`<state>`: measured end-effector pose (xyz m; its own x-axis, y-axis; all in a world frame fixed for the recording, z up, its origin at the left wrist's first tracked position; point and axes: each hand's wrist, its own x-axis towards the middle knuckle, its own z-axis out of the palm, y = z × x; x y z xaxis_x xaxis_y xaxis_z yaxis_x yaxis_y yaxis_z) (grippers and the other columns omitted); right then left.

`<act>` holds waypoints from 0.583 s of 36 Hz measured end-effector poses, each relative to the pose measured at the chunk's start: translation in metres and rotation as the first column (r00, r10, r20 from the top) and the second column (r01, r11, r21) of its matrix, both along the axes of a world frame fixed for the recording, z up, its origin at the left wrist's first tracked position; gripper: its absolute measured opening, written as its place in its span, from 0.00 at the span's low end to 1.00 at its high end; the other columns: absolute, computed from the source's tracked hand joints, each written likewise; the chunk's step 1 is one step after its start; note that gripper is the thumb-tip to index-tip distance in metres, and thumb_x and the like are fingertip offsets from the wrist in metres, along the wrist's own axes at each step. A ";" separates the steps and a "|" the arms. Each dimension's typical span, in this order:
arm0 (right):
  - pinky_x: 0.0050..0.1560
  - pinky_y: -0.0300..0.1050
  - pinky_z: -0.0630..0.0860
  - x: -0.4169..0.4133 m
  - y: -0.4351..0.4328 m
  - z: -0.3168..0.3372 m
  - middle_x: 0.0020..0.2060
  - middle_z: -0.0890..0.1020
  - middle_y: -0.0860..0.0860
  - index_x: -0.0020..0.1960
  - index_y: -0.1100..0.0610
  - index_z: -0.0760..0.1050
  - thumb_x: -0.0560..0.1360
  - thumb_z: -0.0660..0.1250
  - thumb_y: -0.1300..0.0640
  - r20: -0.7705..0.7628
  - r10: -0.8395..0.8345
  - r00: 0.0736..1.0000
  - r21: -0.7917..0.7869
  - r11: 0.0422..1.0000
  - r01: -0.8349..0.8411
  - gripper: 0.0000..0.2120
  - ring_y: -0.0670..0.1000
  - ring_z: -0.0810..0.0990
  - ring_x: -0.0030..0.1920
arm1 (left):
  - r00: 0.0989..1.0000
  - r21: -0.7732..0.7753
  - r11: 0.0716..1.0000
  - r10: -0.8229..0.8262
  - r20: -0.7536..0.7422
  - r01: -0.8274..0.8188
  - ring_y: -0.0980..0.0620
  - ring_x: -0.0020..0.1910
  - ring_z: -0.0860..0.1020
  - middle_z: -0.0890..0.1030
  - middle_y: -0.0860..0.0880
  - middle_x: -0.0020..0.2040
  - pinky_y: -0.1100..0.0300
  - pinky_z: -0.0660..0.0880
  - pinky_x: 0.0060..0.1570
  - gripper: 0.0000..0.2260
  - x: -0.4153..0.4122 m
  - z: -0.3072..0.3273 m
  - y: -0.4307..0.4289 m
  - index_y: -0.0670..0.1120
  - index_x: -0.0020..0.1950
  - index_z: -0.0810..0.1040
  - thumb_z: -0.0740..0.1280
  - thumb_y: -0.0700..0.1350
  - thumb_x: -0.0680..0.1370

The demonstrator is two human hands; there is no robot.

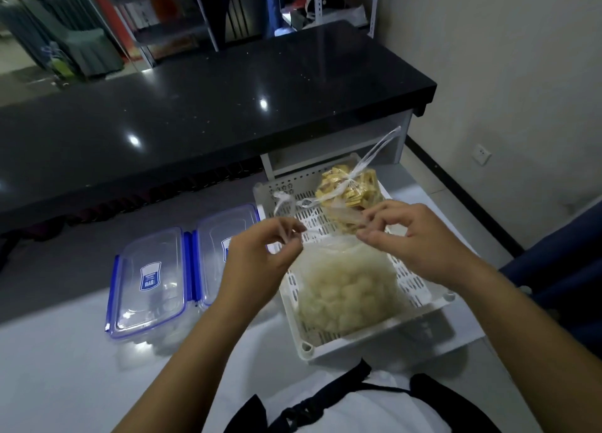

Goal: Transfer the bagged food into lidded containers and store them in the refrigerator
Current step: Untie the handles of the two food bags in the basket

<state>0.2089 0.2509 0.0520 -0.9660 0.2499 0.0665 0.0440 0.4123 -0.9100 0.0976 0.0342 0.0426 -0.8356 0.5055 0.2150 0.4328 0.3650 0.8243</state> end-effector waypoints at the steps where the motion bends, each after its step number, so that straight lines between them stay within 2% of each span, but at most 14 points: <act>1: 0.55 0.38 0.72 0.003 0.004 0.001 0.45 0.83 0.41 0.33 0.53 0.79 0.73 0.73 0.52 -0.013 -0.006 1.000 -0.019 1.000 0.005 0.12 0.41 0.80 0.52 | 0.999 0.031 0.999 0.017 0.033 -0.018 0.60 0.45 0.83 0.86 0.61 0.45 0.67 0.78 0.47 0.11 -0.003 -0.002 -0.004 0.57 0.46 0.84 0.72 0.40 0.76; 4: 0.61 0.56 0.75 0.011 0.018 0.005 0.45 0.85 0.47 0.36 0.52 0.81 0.74 0.69 0.46 -0.040 -0.052 0.998 -0.042 0.998 0.050 0.12 0.46 0.82 0.52 | 0.993 0.106 0.994 0.017 0.117 -0.029 0.57 0.42 0.84 0.86 0.59 0.45 0.64 0.81 0.45 0.09 -0.011 -0.004 -0.014 0.65 0.51 0.84 0.69 0.49 0.79; 6: 0.60 0.61 0.76 0.016 0.026 0.007 0.43 0.85 0.49 0.38 0.50 0.83 0.76 0.68 0.47 -0.047 -0.064 0.997 -0.008 0.998 0.063 0.11 0.49 0.83 0.51 | 0.984 0.128 0.992 -0.032 0.175 0.009 0.54 0.41 0.84 0.86 0.56 0.45 0.60 0.82 0.43 0.08 -0.012 -0.004 -0.020 0.66 0.52 0.84 0.67 0.56 0.77; 8: 0.58 0.59 0.77 0.020 0.032 0.009 0.44 0.85 0.47 0.42 0.48 0.84 0.76 0.67 0.45 -0.038 -0.050 0.998 0.063 0.997 0.053 0.11 0.47 0.82 0.50 | 0.974 0.146 0.989 -0.050 0.222 0.017 0.53 0.40 0.84 0.86 0.54 0.44 0.59 0.82 0.42 0.09 -0.012 -0.004 -0.023 0.64 0.52 0.85 0.67 0.57 0.77; 10: 0.57 0.54 0.77 0.024 0.037 0.014 0.45 0.85 0.44 0.44 0.46 0.85 0.72 0.67 0.41 -0.002 -0.031 1.000 0.103 0.994 0.031 0.12 0.45 0.82 0.50 | 0.970 0.166 0.986 -0.057 0.238 0.017 0.54 0.39 0.84 0.86 0.55 0.44 0.63 0.81 0.41 0.08 -0.012 -0.002 -0.024 0.61 0.51 0.86 0.68 0.54 0.76; 13: 0.56 0.46 0.75 0.031 0.043 0.022 0.48 0.83 0.39 0.46 0.43 0.84 0.68 0.69 0.39 0.074 0.047 0.996 0.169 0.984 -0.059 0.12 0.40 0.81 0.53 | 0.964 0.194 0.979 -0.104 0.245 0.056 0.58 0.41 0.83 0.87 0.56 0.50 0.65 0.79 0.42 0.05 -0.014 0.003 -0.024 0.58 0.45 0.87 0.71 0.49 0.73; 15: 0.58 0.47 0.74 0.033 0.045 0.026 0.49 0.83 0.39 0.45 0.42 0.84 0.67 0.70 0.42 0.088 0.076 0.993 0.189 0.978 -0.091 0.09 0.40 0.80 0.55 | 0.961 0.199 0.976 -0.142 0.238 0.094 0.58 0.41 0.83 0.87 0.54 0.49 0.66 0.78 0.43 0.06 -0.017 0.008 -0.026 0.57 0.46 0.87 0.73 0.47 0.72; 17: 0.61 0.52 0.74 0.035 0.045 0.029 0.50 0.83 0.41 0.44 0.44 0.85 0.68 0.71 0.44 0.031 0.042 0.999 0.181 0.982 -0.047 0.08 0.43 0.80 0.55 | 0.966 0.203 0.973 -0.154 0.207 0.111 0.59 0.40 0.82 0.87 0.53 0.46 0.66 0.78 0.44 0.08 -0.021 0.012 -0.029 0.58 0.47 0.87 0.73 0.47 0.72; 19: 0.62 0.52 0.74 0.035 0.042 0.033 0.51 0.83 0.41 0.46 0.45 0.85 0.67 0.70 0.42 -0.021 -0.003 1.000 0.186 0.983 0.007 0.12 0.43 0.80 0.56 | 0.976 0.197 0.973 -0.152 0.158 0.120 0.59 0.40 0.82 0.87 0.54 0.46 0.66 0.78 0.44 0.09 -0.024 0.017 -0.031 0.60 0.48 0.87 0.72 0.46 0.73; 21: 0.62 0.48 0.73 0.034 0.039 0.035 0.54 0.81 0.37 0.50 0.43 0.83 0.65 0.70 0.38 -0.028 0.000 1.000 0.201 0.979 0.005 0.17 0.38 0.78 0.59 | 0.984 0.196 0.973 -0.147 0.104 0.125 0.57 0.40 0.82 0.87 0.53 0.46 0.66 0.79 0.44 0.14 -0.026 0.019 -0.031 0.60 0.48 0.86 0.73 0.40 0.75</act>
